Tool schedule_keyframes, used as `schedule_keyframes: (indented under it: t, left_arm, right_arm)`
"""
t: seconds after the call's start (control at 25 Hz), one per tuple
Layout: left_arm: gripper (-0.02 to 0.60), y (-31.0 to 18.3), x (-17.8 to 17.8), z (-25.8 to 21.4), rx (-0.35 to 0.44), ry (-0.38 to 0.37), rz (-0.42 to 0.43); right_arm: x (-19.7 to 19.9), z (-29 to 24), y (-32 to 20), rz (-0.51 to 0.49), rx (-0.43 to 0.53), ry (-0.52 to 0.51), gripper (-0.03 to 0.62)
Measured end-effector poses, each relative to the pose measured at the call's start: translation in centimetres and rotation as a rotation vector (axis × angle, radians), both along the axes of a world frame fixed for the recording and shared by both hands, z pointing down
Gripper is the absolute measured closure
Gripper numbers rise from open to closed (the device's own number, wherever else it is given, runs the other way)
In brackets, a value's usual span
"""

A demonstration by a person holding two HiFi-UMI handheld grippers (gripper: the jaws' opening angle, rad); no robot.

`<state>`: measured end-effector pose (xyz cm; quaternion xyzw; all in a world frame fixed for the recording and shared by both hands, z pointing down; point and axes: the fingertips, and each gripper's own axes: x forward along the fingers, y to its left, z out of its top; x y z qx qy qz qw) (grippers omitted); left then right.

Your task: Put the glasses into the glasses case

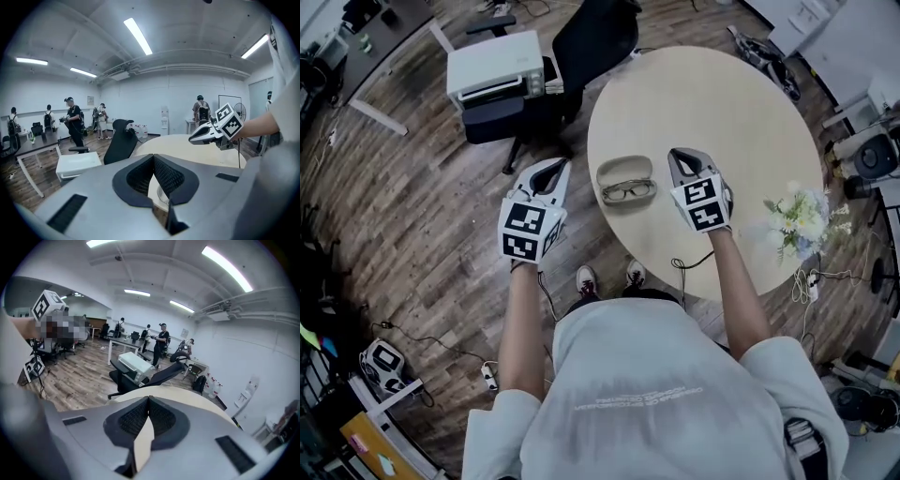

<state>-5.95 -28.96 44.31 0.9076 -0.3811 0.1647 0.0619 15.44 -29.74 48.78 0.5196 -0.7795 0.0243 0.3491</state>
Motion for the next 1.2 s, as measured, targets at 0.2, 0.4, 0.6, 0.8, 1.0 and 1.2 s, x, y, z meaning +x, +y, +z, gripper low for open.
schedule_keyframes:
  t: [0.2,0.4,0.6,0.8,1.0,1.2]
  left_arm:
    - [0.569,-1.0,1.9,-3.3,0.068,0.011,0.047]
    - [0.568,-1.9,3.4,-6.4,0.139,0.011,0.092]
    - [0.568,-2.1,4.7,-8.9,0.192,0.020,0.117]
    - [0.568,-2.3,6.3,-11.0,0.229,0.030,0.136]
    - [0.568,-2.1,7.3,-13.5,0.276,0.047,0.155]
    - [0.568,-1.6,8.2,-15.4,0.307,0.055,0.163]
  right_arm:
    - [0.9,-4.8,0.7,0.012,0.080,-0.035,0.592]
    - [1.7,-9.0,1.2,0.030,0.157,-0.112,0.592]
    - [2.4,-12.4,2.1,0.034,0.224,-0.151,0.592]
    - [3.5,-15.5,2.8,0.038,0.292,-0.164,0.592]
    - [3.8,-18.4,3.4,0.029,0.349,-0.162,0.592]
    - [4.2,-20.0,4.0,0.020,0.374,-0.155,0.592]
